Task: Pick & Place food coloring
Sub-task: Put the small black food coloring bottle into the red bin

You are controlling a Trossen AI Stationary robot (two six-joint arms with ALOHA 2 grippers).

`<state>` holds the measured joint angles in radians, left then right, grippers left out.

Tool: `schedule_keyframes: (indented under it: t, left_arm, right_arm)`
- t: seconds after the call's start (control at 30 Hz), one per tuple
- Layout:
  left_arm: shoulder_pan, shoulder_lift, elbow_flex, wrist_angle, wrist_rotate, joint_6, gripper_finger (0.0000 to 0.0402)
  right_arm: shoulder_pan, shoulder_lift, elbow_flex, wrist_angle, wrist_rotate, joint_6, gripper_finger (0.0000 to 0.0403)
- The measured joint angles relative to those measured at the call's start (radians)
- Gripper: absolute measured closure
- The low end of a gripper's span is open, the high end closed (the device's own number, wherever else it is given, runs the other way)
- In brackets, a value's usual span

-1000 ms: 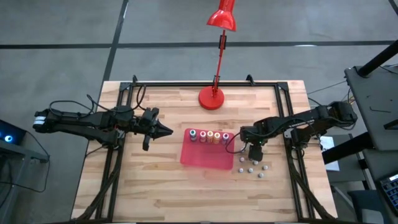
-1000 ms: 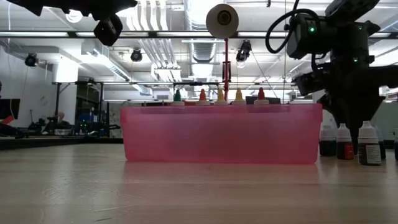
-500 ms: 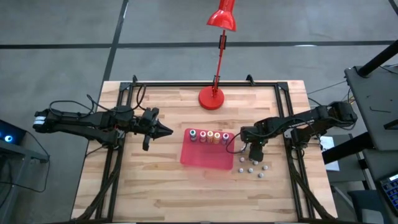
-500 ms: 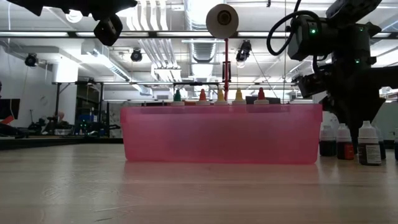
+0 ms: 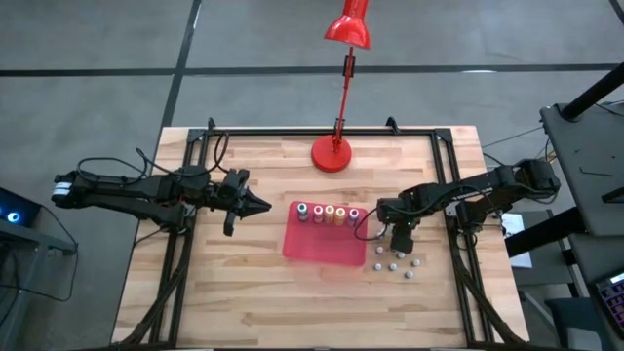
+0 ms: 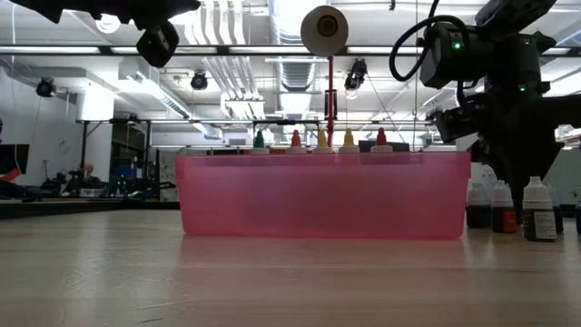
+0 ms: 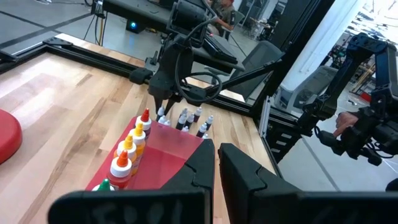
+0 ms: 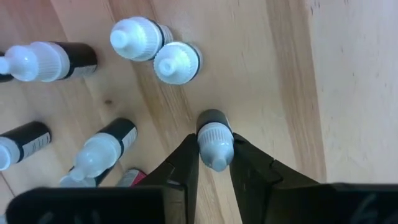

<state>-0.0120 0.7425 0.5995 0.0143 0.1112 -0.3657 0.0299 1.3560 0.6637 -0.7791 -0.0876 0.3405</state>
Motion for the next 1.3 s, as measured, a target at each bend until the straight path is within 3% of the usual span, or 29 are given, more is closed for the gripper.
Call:
schedule_keyframes:
  t: [0.33,0.53,0.97,1.3]
  left_arm:
    - [0.000,0.000,0.000,0.000,0.000,-0.002,0.0402]
    - [0.000,0.000,0.000,0.000,0.000,-0.002,0.0402]
    - [0.000,0.000,0.000,0.000,0.000,-0.002,0.0402]
    - [0.000,0.000,0.000,0.000,0.000,-0.001,0.0402]
  right_arm:
    - [0.000,-0.020,0.101,-0.056,-0.006,-0.001,0.0335]
    - [0.006,-0.021,0.191,-0.110,-0.075,0.001,0.0335]
    - [0.024,-0.019,0.381,-0.196,-0.071,-0.011,0.0335]
    - [0.058,0.143,0.585,-0.204,-0.074,-0.080,0.0335]
